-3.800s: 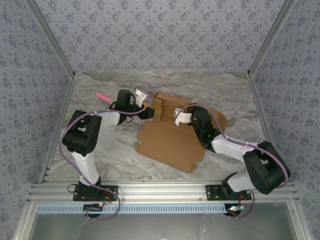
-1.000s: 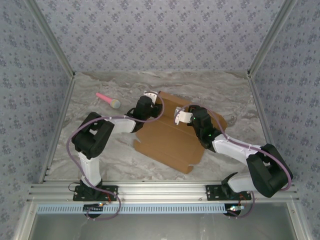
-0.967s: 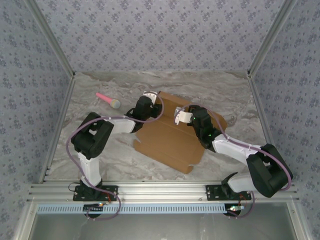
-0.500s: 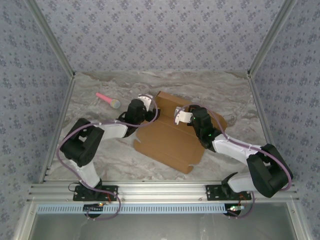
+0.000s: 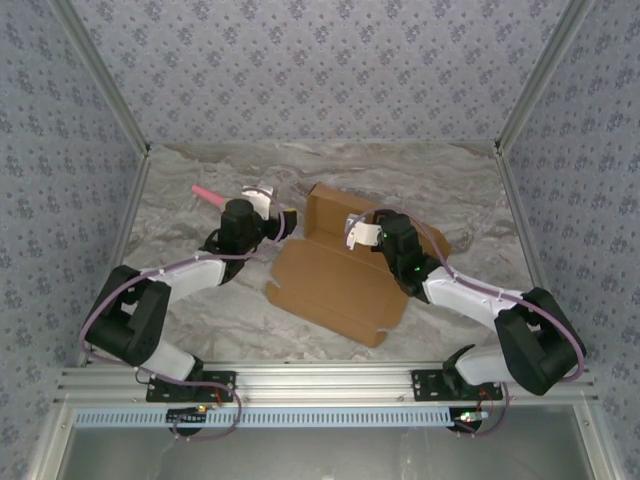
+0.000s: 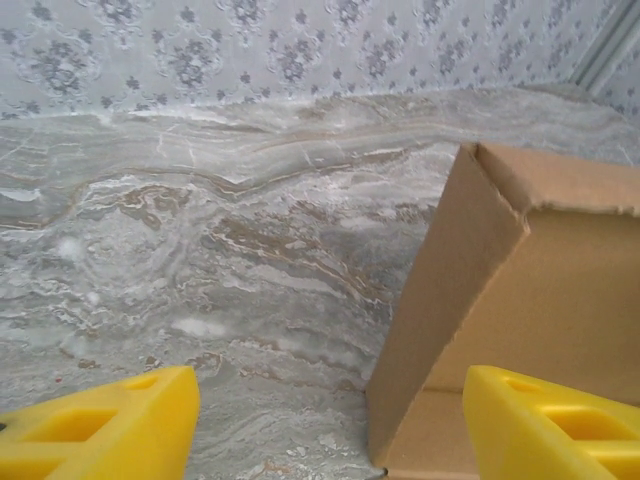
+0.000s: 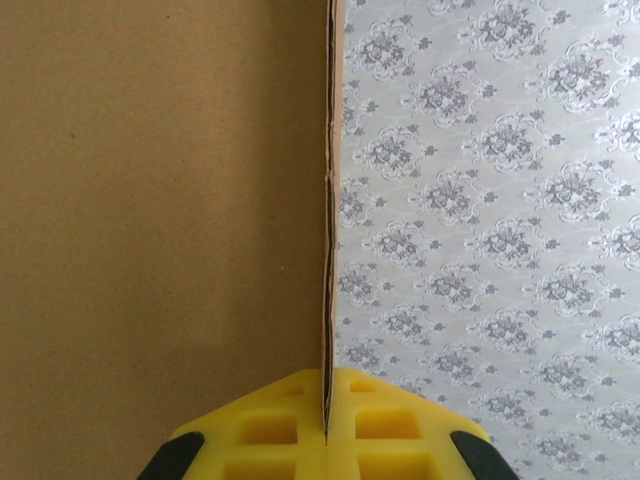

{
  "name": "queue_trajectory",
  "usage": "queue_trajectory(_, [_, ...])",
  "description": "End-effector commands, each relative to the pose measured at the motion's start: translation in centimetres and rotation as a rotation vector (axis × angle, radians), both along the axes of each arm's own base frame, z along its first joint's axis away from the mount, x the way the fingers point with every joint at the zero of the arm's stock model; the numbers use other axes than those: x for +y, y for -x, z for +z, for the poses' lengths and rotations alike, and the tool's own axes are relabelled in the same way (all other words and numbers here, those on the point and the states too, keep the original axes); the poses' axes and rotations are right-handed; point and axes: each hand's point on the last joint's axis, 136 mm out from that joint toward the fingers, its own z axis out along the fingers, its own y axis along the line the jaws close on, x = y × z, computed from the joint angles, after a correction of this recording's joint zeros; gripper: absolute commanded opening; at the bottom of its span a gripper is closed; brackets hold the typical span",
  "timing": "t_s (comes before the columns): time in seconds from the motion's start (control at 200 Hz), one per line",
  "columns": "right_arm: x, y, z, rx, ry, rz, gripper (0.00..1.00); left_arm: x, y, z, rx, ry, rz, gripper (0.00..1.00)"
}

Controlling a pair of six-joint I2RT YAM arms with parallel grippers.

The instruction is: Fold the paper box

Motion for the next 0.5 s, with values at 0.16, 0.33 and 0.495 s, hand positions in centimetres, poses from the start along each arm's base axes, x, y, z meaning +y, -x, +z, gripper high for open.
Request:
queue_trajectory(0.16, [2.6, -0.8, 2.0, -0.045, 0.001, 0.058, 0.00, 2.4, 0.4, 3.3, -0.024, 0.103, 0.071, 0.71])
queue_trajectory(0.33, [3.8, -1.5, 2.5, -0.068, 0.010, 0.085, 0.00, 2.6, 0.5, 5.0, -0.024, 0.133, 0.071, 0.73])
queue_trajectory(0.495, [4.7, -2.4, 2.9, -0.089, 0.018, 0.110, 0.00, 2.5, -0.3, 5.9, 0.009, 0.148, 0.081, 0.74])
